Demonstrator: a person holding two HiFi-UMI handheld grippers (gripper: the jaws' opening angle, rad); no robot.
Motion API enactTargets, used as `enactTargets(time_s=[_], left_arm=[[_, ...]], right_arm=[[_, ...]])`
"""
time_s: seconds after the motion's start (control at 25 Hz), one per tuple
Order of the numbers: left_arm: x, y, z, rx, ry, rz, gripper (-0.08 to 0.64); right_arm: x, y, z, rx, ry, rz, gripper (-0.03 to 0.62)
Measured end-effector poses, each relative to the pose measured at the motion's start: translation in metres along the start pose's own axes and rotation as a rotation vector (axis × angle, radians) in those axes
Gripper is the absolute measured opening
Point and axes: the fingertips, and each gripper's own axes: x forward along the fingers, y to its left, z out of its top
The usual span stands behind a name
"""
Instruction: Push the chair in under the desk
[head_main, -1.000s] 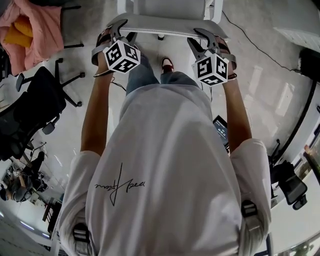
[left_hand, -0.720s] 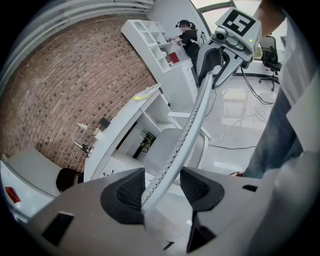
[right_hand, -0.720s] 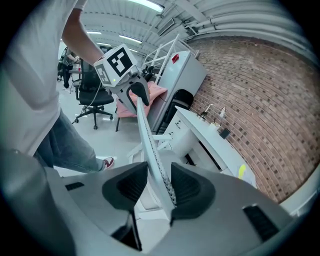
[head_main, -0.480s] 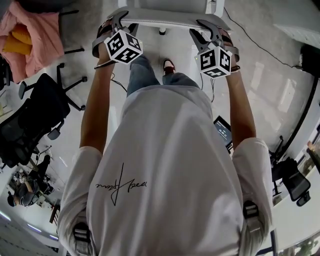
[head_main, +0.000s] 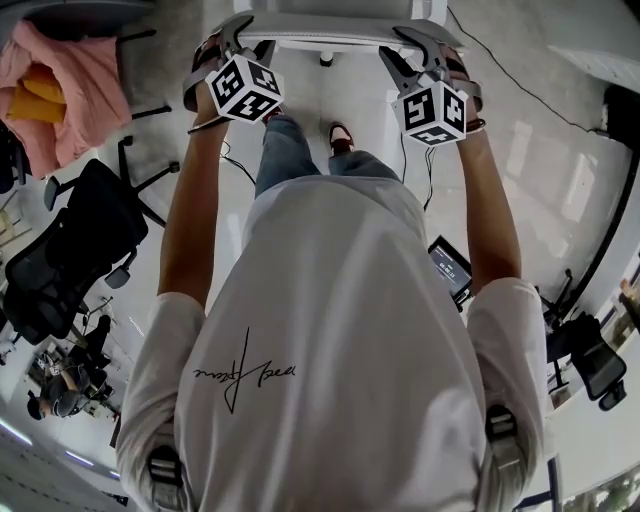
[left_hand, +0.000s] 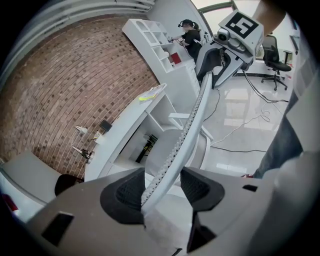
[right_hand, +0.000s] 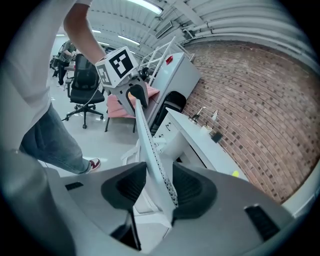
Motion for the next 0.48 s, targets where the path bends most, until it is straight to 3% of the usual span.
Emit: enactTargets(time_s=[0.48], left_arm=[[0.0038, 0.0024, -0.0008, 0.003, 0.015, 0.013, 0.224]], right_arm=[[0.0007, -0.0016, 0.0008, 0.002, -0.02, -0.011, 0.186]])
